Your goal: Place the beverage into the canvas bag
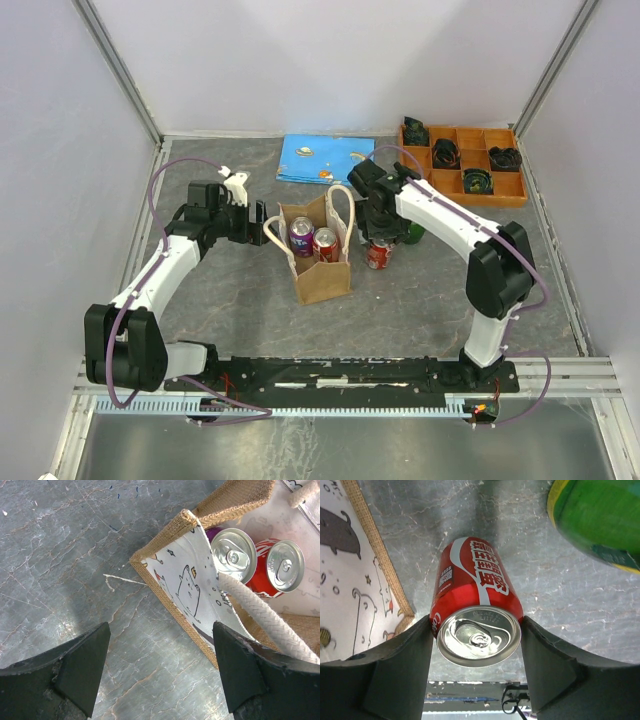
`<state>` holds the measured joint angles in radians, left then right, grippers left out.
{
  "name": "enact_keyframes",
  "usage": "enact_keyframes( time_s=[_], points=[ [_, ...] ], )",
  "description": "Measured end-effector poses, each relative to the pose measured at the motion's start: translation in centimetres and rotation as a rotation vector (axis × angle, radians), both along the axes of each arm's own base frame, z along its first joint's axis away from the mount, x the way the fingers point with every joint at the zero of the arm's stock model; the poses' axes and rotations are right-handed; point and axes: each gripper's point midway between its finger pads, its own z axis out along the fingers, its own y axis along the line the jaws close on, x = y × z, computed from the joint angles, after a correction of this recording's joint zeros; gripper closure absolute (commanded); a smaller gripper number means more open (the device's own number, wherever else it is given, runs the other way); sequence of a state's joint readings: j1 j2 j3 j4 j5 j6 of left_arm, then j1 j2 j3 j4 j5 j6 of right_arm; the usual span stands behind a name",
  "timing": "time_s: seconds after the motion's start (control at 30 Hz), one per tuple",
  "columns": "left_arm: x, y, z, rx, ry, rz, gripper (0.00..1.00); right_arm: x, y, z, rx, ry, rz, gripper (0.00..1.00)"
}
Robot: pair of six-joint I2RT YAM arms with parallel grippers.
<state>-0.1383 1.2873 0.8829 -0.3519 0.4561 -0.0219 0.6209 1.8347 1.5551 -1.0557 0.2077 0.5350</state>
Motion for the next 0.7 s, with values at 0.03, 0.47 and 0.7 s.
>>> enact_keyframes(
  time_s=[0.03,0.47,0.7],
  points=[
    [0.0,0.0,0.0,0.000,0.000,-0.001,0.10,-0.3,-0.2,0.4,-0.001,0.005,-0.001,1.00],
    [-0.2,-0.1,-0.1,0.001,0.006,-0.004,0.10,2.4,1.4,17.5,0.224,-0.338,0.006,1.00],
    [-0.2,-0.2,-0.1,0.001,0.007,-0.006,0.11,3.4,4.0,23.3,0.414,-0.491,0.072,1.00]
  ],
)
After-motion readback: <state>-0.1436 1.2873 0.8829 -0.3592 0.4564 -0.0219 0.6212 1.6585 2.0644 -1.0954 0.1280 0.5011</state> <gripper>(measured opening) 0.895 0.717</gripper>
